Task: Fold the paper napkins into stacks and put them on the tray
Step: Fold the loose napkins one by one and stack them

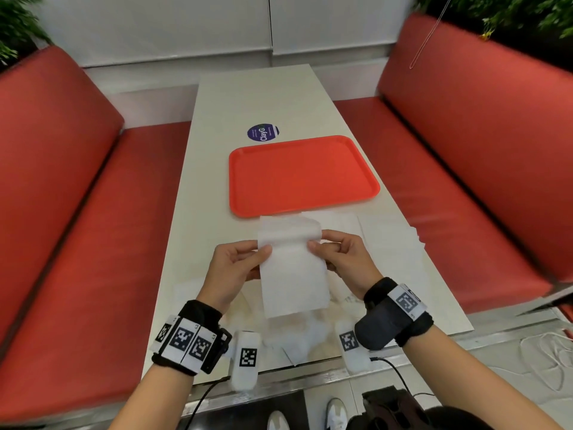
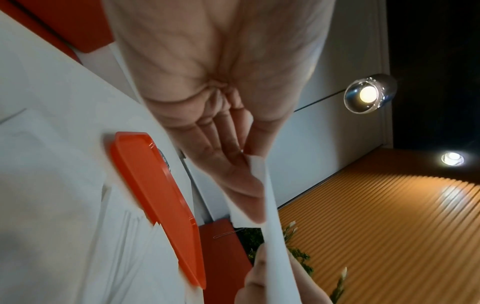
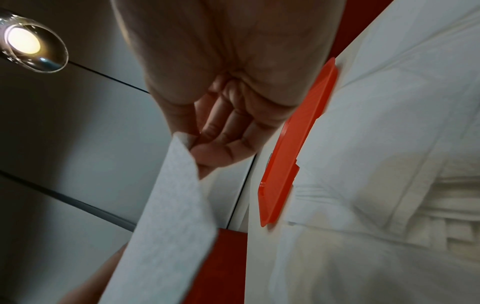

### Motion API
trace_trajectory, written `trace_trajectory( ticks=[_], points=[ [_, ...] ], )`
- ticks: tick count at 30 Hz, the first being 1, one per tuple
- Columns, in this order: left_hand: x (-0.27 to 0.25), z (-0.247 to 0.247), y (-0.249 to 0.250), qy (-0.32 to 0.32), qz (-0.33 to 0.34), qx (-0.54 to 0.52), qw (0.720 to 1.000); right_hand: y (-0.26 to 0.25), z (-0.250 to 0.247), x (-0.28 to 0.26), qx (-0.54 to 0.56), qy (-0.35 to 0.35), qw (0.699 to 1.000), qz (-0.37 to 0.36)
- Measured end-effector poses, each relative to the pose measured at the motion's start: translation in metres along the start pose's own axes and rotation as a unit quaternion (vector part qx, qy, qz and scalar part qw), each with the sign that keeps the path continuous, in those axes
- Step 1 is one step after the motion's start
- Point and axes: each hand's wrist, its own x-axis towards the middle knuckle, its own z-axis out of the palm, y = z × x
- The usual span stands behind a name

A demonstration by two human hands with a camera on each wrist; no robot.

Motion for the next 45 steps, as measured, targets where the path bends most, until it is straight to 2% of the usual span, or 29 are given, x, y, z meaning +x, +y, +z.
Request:
trace_trajectory(
  ticks=[4, 10, 12, 16, 19, 23, 26, 28, 32, 34, 38, 45],
  points=[
    [0.001, 0.000, 0.002, 0.014, 0.010, -0.052, 0.998, -0.004, 0.005, 0.001, 0.025, 0.000, 0.999, -0.037],
    [-0.003, -0.001, 0.009, -0.018, 0.045, -0.058, 0.997, -0.010, 0.010, 0.002, 0.000, -0.007, 1.000, -0.028],
    [-0.004, -0.001, 0.011, -0.020, 0.049, -0.054, 0.997, -0.013, 0.011, 0.000, 0.017, -0.009, 1.000, -0.018],
    [-0.003, 0.002, 0.010, 0.018, 0.077, 0.003, 0.997, -0.015, 0.012, -0.002, 0.048, -0.022, 0.999, -0.011],
    [-0.003, 0.003, 0.009, 0.021, 0.104, 0.051, 0.993, -0.012, 0.009, 0.000, -0.023, 0.000, 0.999, -0.043],
    [-0.004, 0.000, 0.011, 0.000, 0.103, 0.094, 0.990, -0.019, 0.004, 0.005, -0.134, 0.033, 0.985, -0.105],
    [-0.007, 0.003, 0.014, -0.033, 0.092, 0.120, 0.988, -0.029, 0.013, 0.003, -0.234, -0.040, 0.963, -0.124],
    [-0.009, 0.007, 0.015, -0.055, 0.098, 0.135, 0.984, -0.032, 0.020, 0.001, -0.239, -0.083, 0.960, -0.121],
    [-0.013, 0.009, 0.018, -0.063, 0.113, 0.156, 0.979, -0.030, 0.020, 0.004, -0.227, -0.084, 0.962, -0.130],
    [-0.017, 0.012, 0.019, -0.049, 0.137, 0.177, 0.973, -0.030, 0.020, 0.004, -0.226, -0.083, 0.961, -0.133],
    [-0.020, 0.020, 0.022, 0.030, 0.183, 0.193, 0.963, -0.030, 0.025, 0.004, -0.234, -0.072, 0.958, -0.149],
    [-0.014, 0.018, 0.018, 0.121, 0.210, 0.215, 0.946, -0.032, 0.036, 0.001, -0.252, -0.060, 0.954, -0.147]
  ],
)
